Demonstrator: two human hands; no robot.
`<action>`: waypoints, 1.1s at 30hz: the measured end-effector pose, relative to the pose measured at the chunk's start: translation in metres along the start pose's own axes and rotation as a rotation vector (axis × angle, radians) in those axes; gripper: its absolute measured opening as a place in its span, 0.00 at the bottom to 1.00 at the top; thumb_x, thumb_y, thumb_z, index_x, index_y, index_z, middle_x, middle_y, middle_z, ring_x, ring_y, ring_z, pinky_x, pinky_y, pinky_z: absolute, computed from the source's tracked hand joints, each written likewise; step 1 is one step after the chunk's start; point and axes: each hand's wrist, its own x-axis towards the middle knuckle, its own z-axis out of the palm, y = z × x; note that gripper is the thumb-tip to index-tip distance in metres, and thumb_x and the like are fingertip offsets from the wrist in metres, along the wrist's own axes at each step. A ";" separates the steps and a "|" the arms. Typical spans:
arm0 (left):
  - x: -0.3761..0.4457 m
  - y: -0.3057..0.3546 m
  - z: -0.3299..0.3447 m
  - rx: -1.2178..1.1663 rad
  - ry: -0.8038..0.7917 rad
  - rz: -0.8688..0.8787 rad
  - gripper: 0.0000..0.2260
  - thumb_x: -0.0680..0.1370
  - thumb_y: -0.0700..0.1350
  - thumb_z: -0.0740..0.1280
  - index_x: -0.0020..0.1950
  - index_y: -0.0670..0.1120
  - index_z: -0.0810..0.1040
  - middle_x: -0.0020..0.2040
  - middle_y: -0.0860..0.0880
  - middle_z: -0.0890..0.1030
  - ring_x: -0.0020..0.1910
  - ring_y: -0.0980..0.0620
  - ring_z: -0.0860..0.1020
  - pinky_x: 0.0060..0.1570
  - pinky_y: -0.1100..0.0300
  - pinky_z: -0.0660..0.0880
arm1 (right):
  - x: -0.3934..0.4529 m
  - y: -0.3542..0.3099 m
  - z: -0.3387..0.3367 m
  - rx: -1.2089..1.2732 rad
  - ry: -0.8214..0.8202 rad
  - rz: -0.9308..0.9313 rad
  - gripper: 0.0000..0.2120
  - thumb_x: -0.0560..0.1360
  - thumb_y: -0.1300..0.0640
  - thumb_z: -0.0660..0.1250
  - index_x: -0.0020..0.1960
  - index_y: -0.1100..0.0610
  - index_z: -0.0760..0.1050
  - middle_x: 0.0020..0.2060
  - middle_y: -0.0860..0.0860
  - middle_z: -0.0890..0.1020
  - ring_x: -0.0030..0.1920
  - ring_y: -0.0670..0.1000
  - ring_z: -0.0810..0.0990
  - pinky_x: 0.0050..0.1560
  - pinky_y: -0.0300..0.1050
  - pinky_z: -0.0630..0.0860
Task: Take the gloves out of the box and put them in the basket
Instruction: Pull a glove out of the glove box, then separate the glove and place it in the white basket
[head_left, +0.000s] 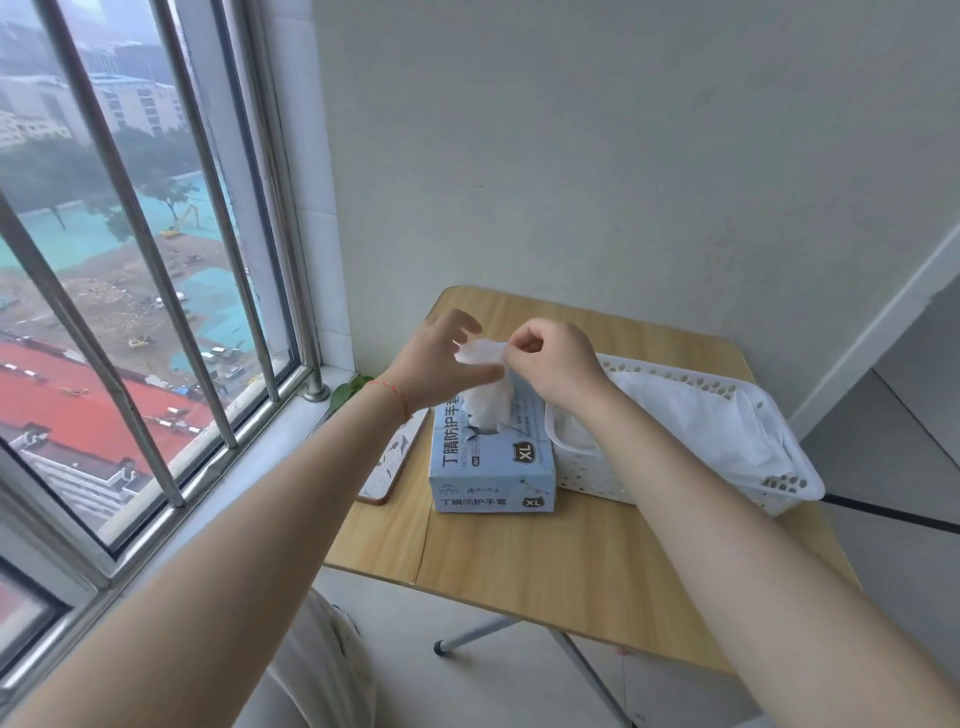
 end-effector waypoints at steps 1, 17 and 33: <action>-0.002 -0.002 0.003 0.010 -0.084 -0.021 0.34 0.68 0.56 0.78 0.69 0.51 0.68 0.63 0.49 0.72 0.60 0.53 0.72 0.62 0.57 0.70 | -0.001 -0.001 0.000 0.011 -0.002 -0.006 0.04 0.75 0.58 0.66 0.44 0.56 0.79 0.39 0.46 0.80 0.40 0.45 0.77 0.37 0.36 0.70; -0.009 0.002 -0.004 -0.273 -0.050 -0.002 0.41 0.65 0.55 0.81 0.71 0.62 0.62 0.68 0.53 0.69 0.67 0.54 0.69 0.65 0.56 0.67 | 0.008 -0.024 -0.025 0.380 0.119 0.078 0.05 0.74 0.60 0.58 0.40 0.57 0.70 0.35 0.50 0.77 0.38 0.51 0.75 0.45 0.51 0.77; 0.011 0.072 -0.037 -0.324 0.227 -0.008 0.09 0.78 0.44 0.68 0.42 0.40 0.80 0.36 0.49 0.78 0.33 0.55 0.74 0.36 0.67 0.71 | 0.002 -0.025 -0.056 0.842 0.170 0.223 0.14 0.76 0.62 0.54 0.32 0.56 0.64 0.27 0.50 0.70 0.29 0.51 0.68 0.30 0.41 0.68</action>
